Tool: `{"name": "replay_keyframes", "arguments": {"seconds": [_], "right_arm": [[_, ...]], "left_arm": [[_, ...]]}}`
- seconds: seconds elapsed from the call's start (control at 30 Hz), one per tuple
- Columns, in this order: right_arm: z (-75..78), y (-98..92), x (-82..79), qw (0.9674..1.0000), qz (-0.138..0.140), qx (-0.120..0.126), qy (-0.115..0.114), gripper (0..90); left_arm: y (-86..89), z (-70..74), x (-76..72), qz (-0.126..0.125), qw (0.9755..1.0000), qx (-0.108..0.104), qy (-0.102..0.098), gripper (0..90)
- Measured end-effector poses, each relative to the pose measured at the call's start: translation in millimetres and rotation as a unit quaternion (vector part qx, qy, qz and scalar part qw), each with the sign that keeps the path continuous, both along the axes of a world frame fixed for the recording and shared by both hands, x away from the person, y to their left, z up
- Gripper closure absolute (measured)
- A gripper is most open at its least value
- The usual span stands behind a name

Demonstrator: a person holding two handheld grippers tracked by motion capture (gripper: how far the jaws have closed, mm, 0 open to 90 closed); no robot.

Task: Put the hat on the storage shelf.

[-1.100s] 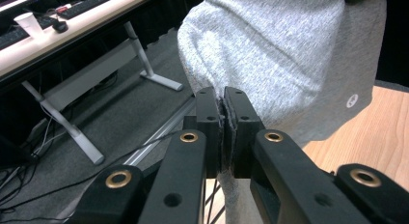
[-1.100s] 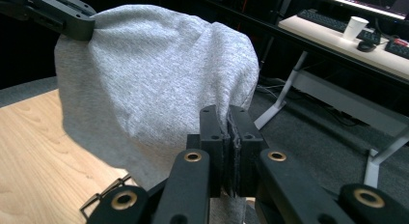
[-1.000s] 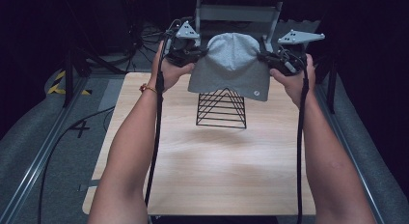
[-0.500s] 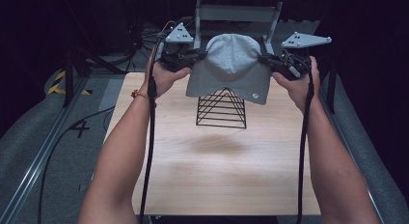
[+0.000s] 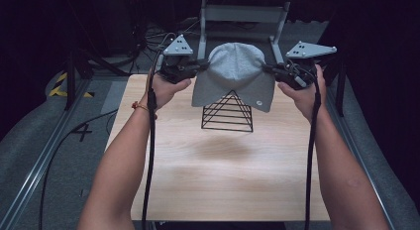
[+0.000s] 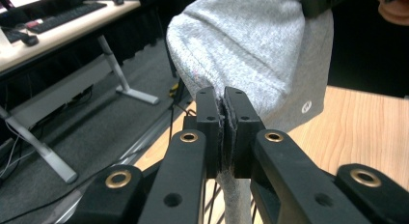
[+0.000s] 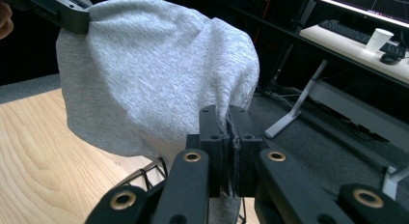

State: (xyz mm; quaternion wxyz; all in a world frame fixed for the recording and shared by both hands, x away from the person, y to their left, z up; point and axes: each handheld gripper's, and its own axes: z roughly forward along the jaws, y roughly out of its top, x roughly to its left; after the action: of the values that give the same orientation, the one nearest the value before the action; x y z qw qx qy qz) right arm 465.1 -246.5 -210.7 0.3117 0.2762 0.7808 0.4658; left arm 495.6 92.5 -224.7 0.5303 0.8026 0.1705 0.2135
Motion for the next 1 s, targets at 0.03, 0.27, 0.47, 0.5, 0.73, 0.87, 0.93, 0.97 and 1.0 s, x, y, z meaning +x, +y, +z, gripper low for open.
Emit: {"name": "replay_keyframes", "arguments": {"seconds": [0.03, 0.27, 0.47, 0.5, 0.73, 0.87, 0.93, 0.97, 1.0], "right_arm": [[1.4, -0.3, -0.5, 1.0000, 0.000, 0.002, 0.000, 86.2], [9.6, -3.4, -10.9, 0.9999, 0.005, 0.000, -0.011, 86.2], [10.3, -3.1, -19.1, 0.9998, 0.008, -0.007, -0.014, 86.2], [9.5, -2.3, -19.7, 0.9998, 0.009, -0.010, -0.015, 86.2], [-3.9, 3.4, -14.2, 0.9997, 0.007, -0.023, -0.004, 86.2], [-8.5, 3.1, -12.0, 0.9997, 0.007, -0.023, 0.000, 86.2], [-12.2, 2.6, -9.7, 0.9997, 0.004, -0.024, 0.004, 86.1], [-13.9, 2.5, -8.5, 0.9997, 0.004, -0.024, 0.006, 86.1], [-15.9, 2.5, -7.0, 0.9997, 0.004, -0.024, 0.008, 86.1]], "left_arm": [[0.2, 2.5, -1.7, -0.002, 1.0000, 0.000, -0.003, 85.9], [0.0, 10.3, -17.2, -0.023, 0.9996, -0.001, -0.016, 86.0], [0.6, 6.4, -27.7, -0.035, 0.9991, 0.007, -0.021, 86.0], [0.8, 4.3, -28.5, -0.033, 0.9993, 0.006, -0.017, 85.9], [3.5, -15.0, -20.9, -0.026, 0.9996, 0.014, 0.001, 85.9], [2.9, -23.0, -16.6, -0.016, 0.9997, 0.020, 0.003, 85.9], [1.4, -29.1, -12.0, -0.014, 0.9996, 0.024, 0.009, 85.9], [-0.2, -31.9, -10.2, -0.011, 0.9995, 0.026, 0.013, 85.9], [-2.1, -35.4, -7.8, -0.008, 0.9995, 0.030, 0.010, 85.8]]}}
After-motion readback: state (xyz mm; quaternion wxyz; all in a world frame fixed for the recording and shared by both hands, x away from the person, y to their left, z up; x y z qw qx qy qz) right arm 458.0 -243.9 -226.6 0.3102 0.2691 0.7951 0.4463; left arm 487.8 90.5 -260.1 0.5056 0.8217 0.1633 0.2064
